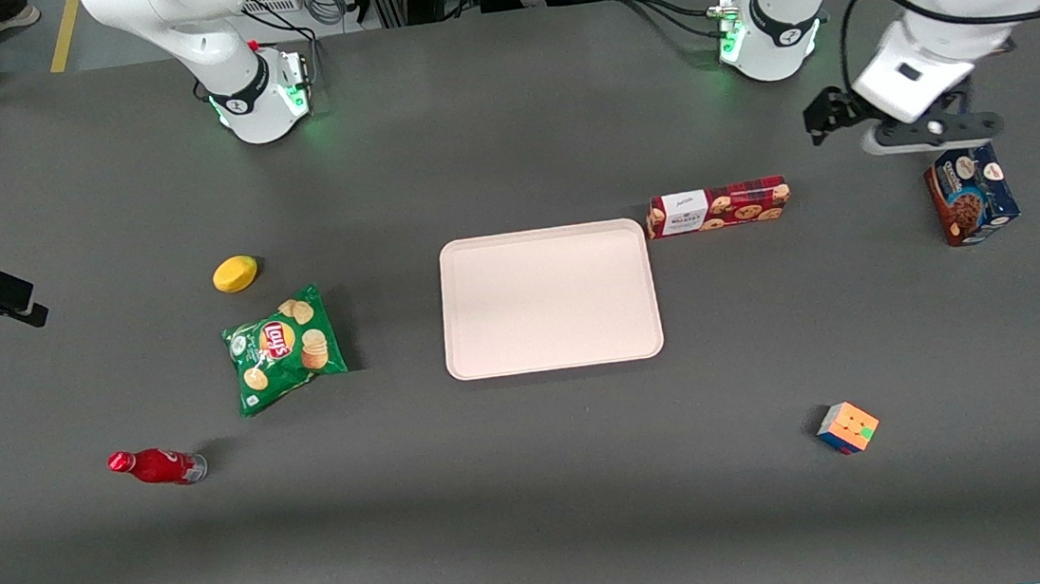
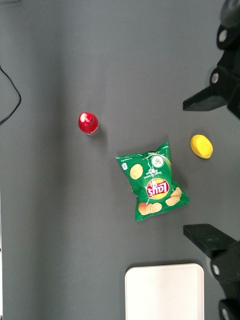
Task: Place red cookie box on tray
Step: 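Lower the open left gripper over the red cookie box's end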
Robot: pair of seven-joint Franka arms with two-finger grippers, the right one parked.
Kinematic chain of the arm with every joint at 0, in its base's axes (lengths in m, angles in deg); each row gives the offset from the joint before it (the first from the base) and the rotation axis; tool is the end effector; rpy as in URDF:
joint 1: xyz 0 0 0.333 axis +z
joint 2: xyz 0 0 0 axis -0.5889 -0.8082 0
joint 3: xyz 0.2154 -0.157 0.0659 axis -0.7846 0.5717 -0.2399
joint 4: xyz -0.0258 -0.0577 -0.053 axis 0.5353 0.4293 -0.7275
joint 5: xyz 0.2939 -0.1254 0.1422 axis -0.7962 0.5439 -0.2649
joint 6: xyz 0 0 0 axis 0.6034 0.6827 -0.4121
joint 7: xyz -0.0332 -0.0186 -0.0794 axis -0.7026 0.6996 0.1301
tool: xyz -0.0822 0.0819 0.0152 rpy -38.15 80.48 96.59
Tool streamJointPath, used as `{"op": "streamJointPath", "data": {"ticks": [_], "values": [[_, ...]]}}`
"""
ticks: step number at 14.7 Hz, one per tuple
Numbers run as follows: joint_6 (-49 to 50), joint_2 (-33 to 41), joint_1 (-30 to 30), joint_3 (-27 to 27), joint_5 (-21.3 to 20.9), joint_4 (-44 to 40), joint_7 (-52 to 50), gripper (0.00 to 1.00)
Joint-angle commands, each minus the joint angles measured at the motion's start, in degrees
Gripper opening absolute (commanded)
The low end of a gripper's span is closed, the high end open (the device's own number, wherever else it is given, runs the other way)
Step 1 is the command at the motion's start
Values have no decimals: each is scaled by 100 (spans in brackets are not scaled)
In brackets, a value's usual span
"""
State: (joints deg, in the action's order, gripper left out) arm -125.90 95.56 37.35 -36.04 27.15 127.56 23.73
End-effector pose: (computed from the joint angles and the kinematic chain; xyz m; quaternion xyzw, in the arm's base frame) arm 0.4044 -0.0919 0.4776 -0.9985 0.0242 0.0463 0.0136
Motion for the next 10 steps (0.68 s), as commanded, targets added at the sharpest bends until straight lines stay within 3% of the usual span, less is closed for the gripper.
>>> {"op": "streamJointPath", "data": {"ticks": [1,5,10], "values": [[42,403,-30,481,65,432,206,100],[-36,385,-21,606,57,467,3040,100],[-755,543,-47,623,57,914,5267,100]]}}
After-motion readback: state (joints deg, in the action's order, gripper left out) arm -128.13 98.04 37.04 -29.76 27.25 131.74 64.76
